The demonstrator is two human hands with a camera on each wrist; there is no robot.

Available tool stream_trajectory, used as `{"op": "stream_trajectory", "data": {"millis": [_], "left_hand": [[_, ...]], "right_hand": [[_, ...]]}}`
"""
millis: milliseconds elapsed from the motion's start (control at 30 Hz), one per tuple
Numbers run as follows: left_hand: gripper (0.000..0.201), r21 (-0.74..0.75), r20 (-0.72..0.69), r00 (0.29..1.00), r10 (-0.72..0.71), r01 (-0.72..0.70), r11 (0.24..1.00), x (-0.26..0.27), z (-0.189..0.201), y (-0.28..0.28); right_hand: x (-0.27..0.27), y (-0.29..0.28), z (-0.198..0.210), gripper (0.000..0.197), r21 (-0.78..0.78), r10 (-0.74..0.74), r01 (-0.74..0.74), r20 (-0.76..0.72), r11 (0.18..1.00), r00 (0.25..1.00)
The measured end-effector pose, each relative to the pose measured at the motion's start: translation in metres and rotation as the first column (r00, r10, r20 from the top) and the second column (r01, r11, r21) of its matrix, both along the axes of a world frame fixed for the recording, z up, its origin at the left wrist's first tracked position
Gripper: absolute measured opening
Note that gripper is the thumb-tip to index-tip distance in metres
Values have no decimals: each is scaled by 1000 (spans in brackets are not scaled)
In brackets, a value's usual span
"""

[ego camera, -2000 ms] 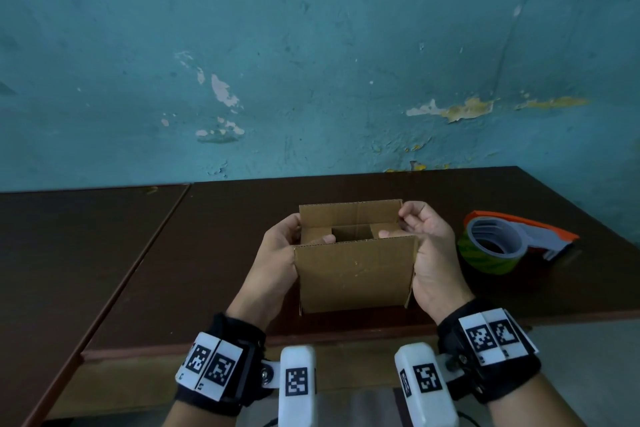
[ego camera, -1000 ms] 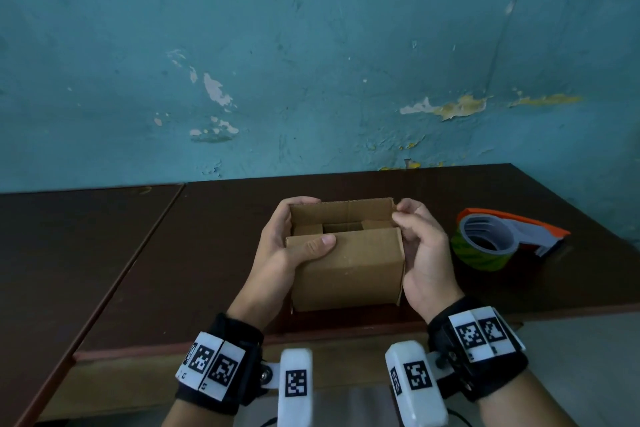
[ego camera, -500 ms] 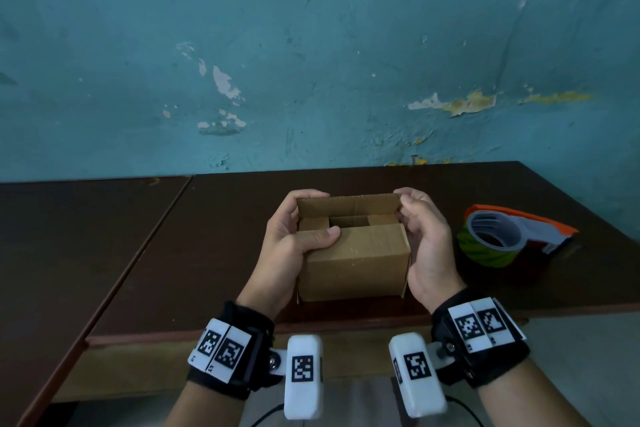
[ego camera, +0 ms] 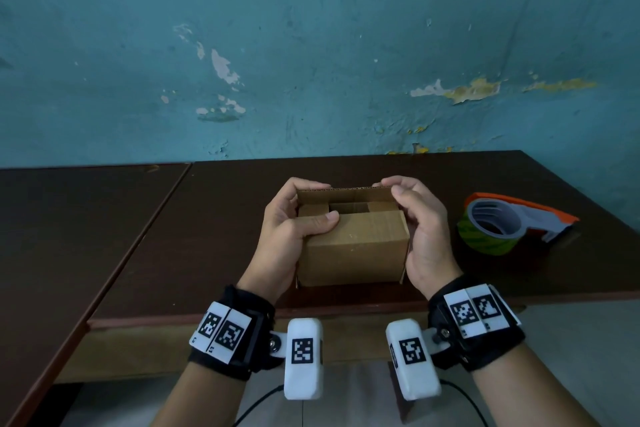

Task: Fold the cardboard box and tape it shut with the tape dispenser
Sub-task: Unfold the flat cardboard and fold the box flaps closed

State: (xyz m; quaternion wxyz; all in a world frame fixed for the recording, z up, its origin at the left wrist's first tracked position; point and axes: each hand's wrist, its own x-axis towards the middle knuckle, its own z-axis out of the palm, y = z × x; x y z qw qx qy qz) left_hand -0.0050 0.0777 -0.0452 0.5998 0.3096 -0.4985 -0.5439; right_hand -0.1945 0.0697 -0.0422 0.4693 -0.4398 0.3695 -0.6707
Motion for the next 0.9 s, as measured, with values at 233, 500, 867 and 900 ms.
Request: {"op": "stream_trajectory", "data": {"millis": [233, 500, 867, 900], "left_hand": [[28, 22, 31, 999, 45, -46, 999, 0, -4, -4], [25, 10, 98, 992, 77, -79, 997, 2, -5, -5], [16, 35, 193, 964, 182, -192, 981, 0, -4, -3], [17, 41, 191, 964, 185, -196, 980, -1, -4, -2]], "right_hand": [[-1, -1, -5, 21, -22, -18, 17, -37, 1000, 999], [0, 0, -7, 21, -79, -45, 38, -84, 996, 995], [1, -3, -10, 26, -85, -67, 56, -131, 995, 989], [1, -2, -10, 27, -83, -63, 52, -129, 995, 990]]}}
